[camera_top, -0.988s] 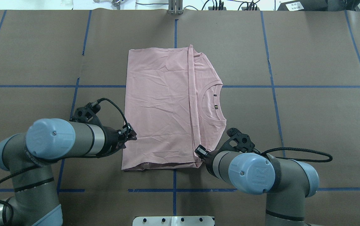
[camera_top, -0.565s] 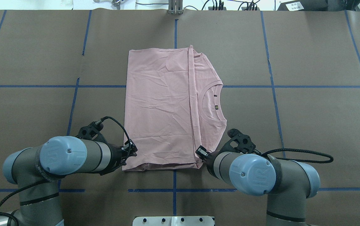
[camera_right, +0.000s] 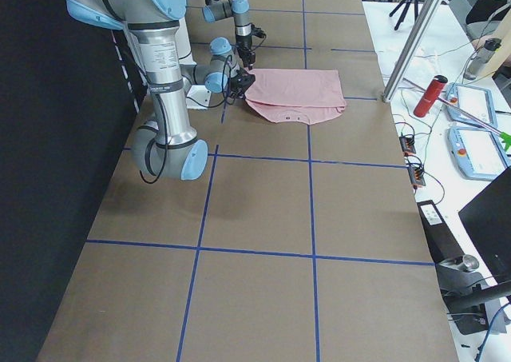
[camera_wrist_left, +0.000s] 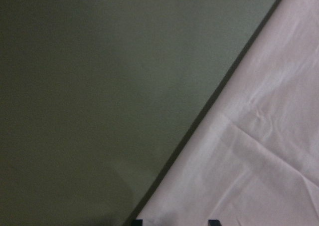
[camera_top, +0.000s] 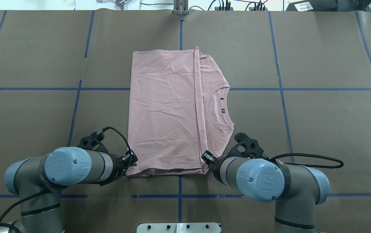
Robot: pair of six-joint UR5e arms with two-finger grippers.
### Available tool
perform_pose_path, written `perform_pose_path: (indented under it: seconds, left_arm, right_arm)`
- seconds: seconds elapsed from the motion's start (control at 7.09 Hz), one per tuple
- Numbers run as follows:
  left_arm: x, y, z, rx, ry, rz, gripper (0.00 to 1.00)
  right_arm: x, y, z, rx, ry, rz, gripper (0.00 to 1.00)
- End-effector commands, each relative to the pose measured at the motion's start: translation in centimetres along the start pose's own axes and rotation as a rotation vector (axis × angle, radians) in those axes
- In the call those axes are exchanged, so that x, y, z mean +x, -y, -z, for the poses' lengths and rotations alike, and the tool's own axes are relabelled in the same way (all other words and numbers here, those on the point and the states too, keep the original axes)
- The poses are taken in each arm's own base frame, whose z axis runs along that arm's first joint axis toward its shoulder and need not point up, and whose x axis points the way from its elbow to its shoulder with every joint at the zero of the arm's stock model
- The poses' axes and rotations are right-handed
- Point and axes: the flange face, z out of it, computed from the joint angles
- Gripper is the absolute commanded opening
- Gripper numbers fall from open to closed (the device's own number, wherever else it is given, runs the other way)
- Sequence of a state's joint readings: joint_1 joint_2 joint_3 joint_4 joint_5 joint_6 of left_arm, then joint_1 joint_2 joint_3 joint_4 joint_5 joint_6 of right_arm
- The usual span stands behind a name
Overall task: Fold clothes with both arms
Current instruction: 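Lower both grippers to the shirt's near corners and grasp them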
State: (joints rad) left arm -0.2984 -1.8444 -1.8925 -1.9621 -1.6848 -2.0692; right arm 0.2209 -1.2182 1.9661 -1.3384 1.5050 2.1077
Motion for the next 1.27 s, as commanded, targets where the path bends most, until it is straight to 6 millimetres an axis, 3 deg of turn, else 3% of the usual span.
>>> perform_pose_path:
  seconds: [0.0,0.28,0.56,0.71,0.85,1.13]
  left_arm:
    - [-0.1,0.0,-0.1,0.005,0.013,0.001,0.57]
    - [-0.6,-0.8,-0.6,0.004,0.036,-0.006,0.57]
    - [-0.6,-0.7,-0.7,0.004,0.037,-0.006,0.49]
    - [-0.6,-0.8,-0.6,0.004,0.036,-0.005,0.29]
    - [-0.6,-0.8,-0.6,0.004,0.036,-0.006,0.00]
    - [-0.1,-1.2,0.1,-0.008,0.022,-0.008,0.00]
  right_arm:
    - [-0.1,0.0,0.1,-0.001,0.001,0.000,0.00]
    - [-0.2,-0.1,0.6,-0.006,0.010,-0.001,0.00]
    - [-0.2,-0.1,0.7,-0.008,0.011,-0.001,0.00]
    - [-0.2,-0.1,0.7,-0.008,0.011,0.001,0.00]
    - [-0.2,-0.1,0.7,-0.008,0.011,0.001,0.00]
    - [-0.1,-0.1,0.6,-0.007,0.008,0.002,0.00]
